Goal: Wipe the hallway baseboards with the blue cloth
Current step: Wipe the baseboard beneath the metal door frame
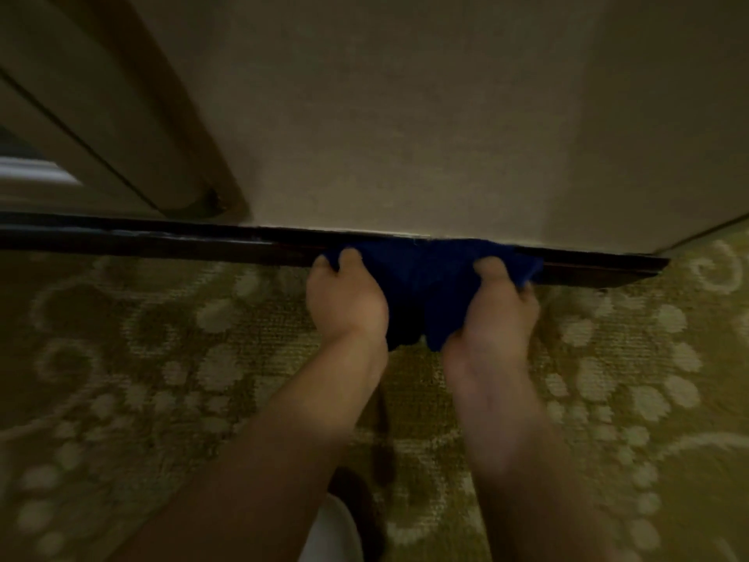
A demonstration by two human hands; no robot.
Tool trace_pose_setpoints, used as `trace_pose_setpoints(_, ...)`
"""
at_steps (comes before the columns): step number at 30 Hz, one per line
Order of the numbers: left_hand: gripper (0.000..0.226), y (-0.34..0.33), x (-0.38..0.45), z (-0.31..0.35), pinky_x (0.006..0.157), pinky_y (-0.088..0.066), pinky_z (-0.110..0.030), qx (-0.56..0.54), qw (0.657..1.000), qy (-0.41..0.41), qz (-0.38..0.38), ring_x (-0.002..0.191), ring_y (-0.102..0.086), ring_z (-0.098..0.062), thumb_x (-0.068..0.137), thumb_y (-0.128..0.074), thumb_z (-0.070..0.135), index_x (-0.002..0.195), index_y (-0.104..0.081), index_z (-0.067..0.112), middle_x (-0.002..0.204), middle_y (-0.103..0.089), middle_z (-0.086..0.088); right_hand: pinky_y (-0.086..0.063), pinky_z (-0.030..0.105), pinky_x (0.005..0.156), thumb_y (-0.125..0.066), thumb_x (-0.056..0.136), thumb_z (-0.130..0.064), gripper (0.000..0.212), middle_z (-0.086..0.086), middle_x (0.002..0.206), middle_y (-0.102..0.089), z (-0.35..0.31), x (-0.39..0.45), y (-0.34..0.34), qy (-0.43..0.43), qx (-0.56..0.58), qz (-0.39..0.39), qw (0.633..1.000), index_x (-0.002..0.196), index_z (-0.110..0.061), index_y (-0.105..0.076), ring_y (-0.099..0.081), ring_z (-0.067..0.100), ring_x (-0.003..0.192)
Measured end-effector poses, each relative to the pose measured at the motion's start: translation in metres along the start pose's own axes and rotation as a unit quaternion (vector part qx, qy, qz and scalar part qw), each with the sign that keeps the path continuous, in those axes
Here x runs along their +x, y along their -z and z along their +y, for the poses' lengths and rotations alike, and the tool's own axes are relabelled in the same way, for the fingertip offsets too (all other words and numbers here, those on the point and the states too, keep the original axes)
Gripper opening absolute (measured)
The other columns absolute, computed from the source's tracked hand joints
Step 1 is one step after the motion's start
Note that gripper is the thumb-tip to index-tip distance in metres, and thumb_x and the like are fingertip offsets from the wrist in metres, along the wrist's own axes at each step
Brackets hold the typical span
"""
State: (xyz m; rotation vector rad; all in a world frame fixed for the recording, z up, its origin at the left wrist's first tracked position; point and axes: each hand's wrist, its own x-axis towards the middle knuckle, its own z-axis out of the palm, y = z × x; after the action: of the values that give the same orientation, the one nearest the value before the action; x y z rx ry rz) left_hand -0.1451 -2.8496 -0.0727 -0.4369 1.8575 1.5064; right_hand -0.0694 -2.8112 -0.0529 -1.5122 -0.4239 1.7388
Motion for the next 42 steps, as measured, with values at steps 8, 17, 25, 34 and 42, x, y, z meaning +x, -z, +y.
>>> trace_pose_setpoints(8, 0.043, -0.011, 0.015, 0.016, 0.100, -0.039, -0.026, -0.034, 0.991, 0.002, 0.126, 0.128, -0.049, -0.025, 0.104, -0.038, 0.021, 0.144, -0.040, 0.006, 0.145, -0.048, -0.011, -0.059, 0.041, 0.078, -0.060, 0.088, -0.006, 0.031, 0.013, 0.105, -0.070, 0.001, 0.006, -0.001, -0.026, -0.038, -0.025, 0.999, 0.118, -0.013, -0.058, -0.069, 0.028, 0.093)
trace_pose_setpoints(17, 0.041, -0.045, -0.010, -0.013, 0.101, -0.049, -0.047, -0.002, 0.992, 0.100, -0.074, 0.114, -0.058, -0.031, 0.100, -0.046, 0.019, 0.141, -0.046, 0.015, 0.131, -0.057, -0.011, -0.054, 0.025, 0.062, -0.052, 0.094, -0.008, 0.021, 0.002, 0.090, -0.058, -0.042, 0.027, 0.021, 0.030, -0.027, 0.065, 0.997, 0.088, -0.028, -0.049, -0.055, 0.018, 0.066)
trace_pose_setpoints(25, 0.031, 0.062, 0.004, 0.027, 0.097, -0.049, -0.046, -0.013, 0.998, -0.031, -0.053, 0.106, -0.061, -0.027, 0.104, -0.045, 0.023, 0.133, -0.054, 0.016, 0.126, -0.062, -0.007, -0.048, 0.051, 0.098, -0.052, 0.094, -0.007, 0.022, 0.010, 0.111, -0.061, 0.001, -0.021, -0.012, -0.113, -0.139, -0.129, 0.975, 0.110, -0.022, -0.056, -0.058, 0.032, 0.105)
trace_pose_setpoints(34, 0.026, 0.182, -0.111, 0.067, 0.083, -0.053, -0.032, 0.185, 0.960, -0.126, -0.166, 0.106, -0.068, -0.020, 0.101, -0.050, 0.028, 0.121, -0.064, 0.022, 0.120, -0.070, -0.002, -0.053, 0.037, 0.066, -0.054, 0.095, -0.006, 0.018, 0.007, 0.090, -0.065, -0.024, -0.100, 0.041, -0.117, -0.156, -0.203, 0.960, 0.092, -0.023, -0.058, -0.064, 0.025, 0.080)
trace_pose_setpoints(42, 0.029, 0.236, -0.033, 0.074, 0.101, -0.049, -0.041, 0.113, 0.968, -0.139, -0.177, 0.112, -0.066, -0.017, 0.097, -0.057, 0.019, 0.125, -0.063, 0.025, 0.118, -0.071, 0.002, -0.049, 0.050, 0.098, -0.056, 0.095, -0.017, 0.021, 0.000, 0.112, -0.067, 0.062, -0.122, -0.028, 0.007, -0.173, -0.194, 0.966, 0.109, -0.031, -0.060, -0.063, 0.023, 0.104)
